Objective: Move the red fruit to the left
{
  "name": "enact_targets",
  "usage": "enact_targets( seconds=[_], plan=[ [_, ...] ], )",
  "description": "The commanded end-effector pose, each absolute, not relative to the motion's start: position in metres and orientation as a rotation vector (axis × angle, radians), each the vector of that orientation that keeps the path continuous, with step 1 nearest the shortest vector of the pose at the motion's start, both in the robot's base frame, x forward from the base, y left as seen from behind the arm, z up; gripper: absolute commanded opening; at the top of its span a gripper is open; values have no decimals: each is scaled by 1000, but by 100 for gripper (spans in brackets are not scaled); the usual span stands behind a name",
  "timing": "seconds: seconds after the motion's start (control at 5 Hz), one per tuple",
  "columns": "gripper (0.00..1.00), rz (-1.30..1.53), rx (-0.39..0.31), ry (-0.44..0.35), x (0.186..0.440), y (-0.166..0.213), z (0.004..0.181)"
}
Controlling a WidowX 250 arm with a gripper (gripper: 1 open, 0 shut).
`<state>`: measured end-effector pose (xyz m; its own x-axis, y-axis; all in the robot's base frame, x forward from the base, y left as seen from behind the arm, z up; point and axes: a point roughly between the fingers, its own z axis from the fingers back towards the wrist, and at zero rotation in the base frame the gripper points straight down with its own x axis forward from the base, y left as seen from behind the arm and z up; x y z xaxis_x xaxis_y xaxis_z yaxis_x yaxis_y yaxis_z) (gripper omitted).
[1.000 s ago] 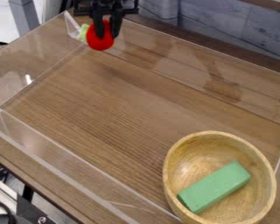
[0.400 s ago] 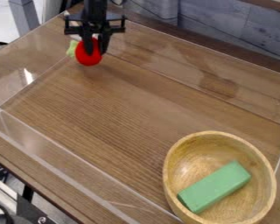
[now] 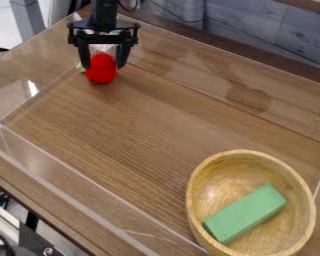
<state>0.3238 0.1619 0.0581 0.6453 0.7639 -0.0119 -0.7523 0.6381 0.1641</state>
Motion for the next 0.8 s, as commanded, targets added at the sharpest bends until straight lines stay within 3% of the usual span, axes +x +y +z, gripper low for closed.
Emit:
enact_targets(
  seconds=[0.0,0.2,0.6],
  plan=[
    [100,1012,131,55,322,174,84],
    [100,1141,111,81,320,180,90],
    [100,1255,94,113,311,171,85]
  ],
)
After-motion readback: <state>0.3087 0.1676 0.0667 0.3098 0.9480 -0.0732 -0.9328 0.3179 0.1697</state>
